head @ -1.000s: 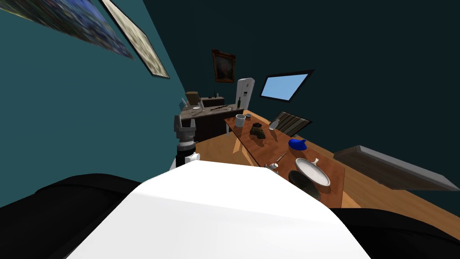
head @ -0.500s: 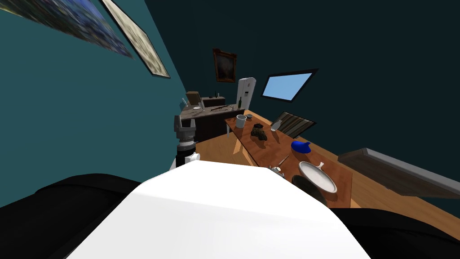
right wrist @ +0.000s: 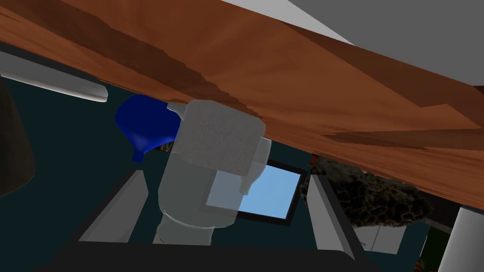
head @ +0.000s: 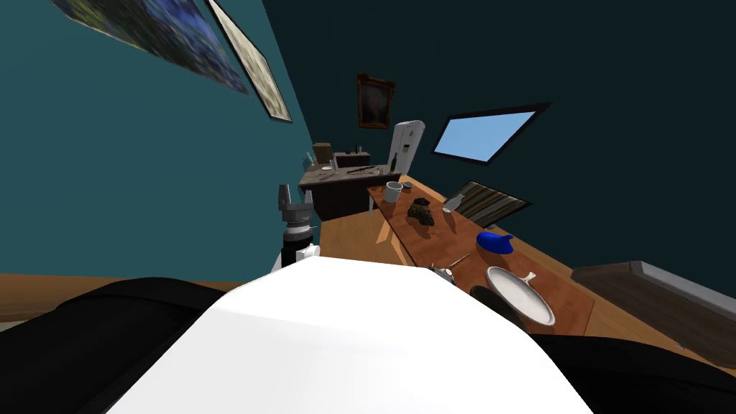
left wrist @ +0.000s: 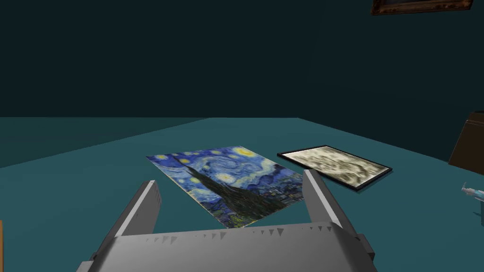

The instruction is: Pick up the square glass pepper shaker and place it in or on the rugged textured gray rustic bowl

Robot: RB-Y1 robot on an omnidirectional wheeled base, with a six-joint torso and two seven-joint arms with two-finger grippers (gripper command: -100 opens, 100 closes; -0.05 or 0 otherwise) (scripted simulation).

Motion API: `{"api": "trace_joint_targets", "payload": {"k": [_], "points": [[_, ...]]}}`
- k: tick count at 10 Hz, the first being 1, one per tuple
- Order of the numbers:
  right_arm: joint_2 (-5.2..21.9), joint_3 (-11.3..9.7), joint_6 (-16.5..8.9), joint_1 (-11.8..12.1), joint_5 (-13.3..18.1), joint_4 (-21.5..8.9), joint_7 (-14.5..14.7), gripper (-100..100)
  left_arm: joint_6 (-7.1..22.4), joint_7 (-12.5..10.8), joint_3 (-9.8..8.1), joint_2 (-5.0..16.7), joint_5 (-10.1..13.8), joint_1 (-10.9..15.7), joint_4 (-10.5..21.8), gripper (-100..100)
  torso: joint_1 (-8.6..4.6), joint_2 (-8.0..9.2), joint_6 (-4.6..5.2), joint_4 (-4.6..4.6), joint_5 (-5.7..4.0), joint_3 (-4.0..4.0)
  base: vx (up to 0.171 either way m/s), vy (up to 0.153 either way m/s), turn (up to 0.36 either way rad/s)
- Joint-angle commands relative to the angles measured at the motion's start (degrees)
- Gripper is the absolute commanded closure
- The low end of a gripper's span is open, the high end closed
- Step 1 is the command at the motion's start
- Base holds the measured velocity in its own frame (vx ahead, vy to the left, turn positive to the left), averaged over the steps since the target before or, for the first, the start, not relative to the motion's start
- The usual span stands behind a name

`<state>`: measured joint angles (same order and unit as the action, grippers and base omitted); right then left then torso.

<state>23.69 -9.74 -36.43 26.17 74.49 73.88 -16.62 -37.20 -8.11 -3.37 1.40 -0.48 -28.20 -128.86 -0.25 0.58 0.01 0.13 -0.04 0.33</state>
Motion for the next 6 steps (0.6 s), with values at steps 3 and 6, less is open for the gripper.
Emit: {"api": "trace_joint_targets", "payload": {"k": [3, 6], "points": [[1.40, -1.38, -1.84, -4.36, -5.86, -4.81, 0.03, -100, 0.00, 0.00, 0.01, 0.00, 0.00, 0.01, 0.00, 0, 0.19, -0.10, -0.05, -0.02, 0.04, -0.06, -0.117, -0.010, 0.184], [2.58, -2.69, -3.48, -7.83, -9.93, -8.68, -0.36, -100, 0.00, 0.00, 0.00, 0.00, 0.00, 0.00, 0.00, 0, 0.11, 0.00, 0.02, 0.00, 0.02, 0.00, -0.133, -0.014, 0.172]]}}
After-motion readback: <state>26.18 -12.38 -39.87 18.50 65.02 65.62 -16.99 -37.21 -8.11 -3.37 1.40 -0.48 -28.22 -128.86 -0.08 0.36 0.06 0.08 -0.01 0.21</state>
